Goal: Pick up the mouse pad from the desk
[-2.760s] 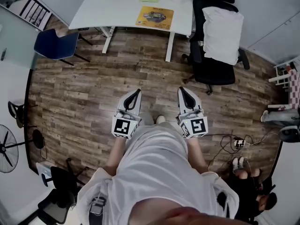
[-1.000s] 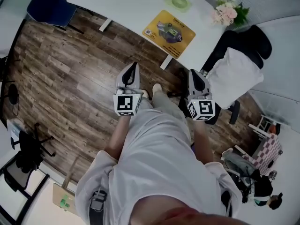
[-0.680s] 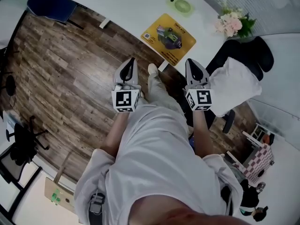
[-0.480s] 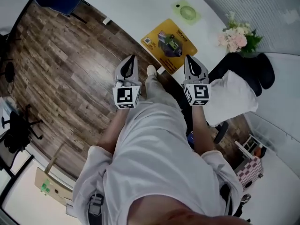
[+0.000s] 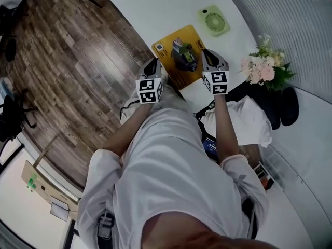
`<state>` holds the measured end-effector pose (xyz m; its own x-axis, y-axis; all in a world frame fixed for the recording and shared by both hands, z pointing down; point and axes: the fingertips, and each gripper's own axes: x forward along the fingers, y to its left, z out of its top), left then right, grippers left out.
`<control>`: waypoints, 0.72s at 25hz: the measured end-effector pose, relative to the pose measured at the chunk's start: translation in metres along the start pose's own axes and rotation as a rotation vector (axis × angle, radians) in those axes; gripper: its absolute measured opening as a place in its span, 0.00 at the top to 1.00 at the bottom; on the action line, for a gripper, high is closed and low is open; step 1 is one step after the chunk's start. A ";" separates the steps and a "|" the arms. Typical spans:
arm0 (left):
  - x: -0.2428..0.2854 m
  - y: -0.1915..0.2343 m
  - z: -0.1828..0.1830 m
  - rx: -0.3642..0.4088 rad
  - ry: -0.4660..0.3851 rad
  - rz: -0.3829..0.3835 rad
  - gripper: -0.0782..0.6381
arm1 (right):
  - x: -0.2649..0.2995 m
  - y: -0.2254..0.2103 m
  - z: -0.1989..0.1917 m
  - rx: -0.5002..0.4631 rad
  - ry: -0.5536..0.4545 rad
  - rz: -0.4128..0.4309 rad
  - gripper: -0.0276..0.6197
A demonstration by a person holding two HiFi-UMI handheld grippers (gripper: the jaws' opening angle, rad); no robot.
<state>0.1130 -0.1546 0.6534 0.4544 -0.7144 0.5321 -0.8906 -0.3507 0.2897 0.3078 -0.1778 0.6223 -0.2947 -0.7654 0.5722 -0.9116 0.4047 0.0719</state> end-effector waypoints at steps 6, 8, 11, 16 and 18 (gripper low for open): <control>0.037 -0.006 -0.058 -0.142 0.186 0.008 0.68 | 0.052 -0.023 -0.047 0.053 0.154 0.102 0.79; 0.045 -0.008 -0.074 -0.215 0.243 0.009 0.62 | 0.070 -0.026 -0.067 0.046 0.228 0.142 0.75; 0.055 -0.008 -0.088 -0.291 0.296 0.025 0.57 | 0.092 -0.027 -0.093 0.028 0.337 0.185 0.73; 0.067 0.003 -0.106 -0.369 0.337 0.121 0.56 | 0.109 -0.038 -0.120 0.013 0.450 0.190 0.66; 0.069 0.008 -0.111 -0.401 0.349 0.148 0.56 | 0.111 -0.039 -0.125 0.013 0.468 0.198 0.66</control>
<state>0.1398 -0.1394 0.7812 0.3652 -0.4712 0.8029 -0.8991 0.0453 0.4355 0.3461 -0.2162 0.7851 -0.3054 -0.3670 0.8787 -0.8555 0.5110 -0.0839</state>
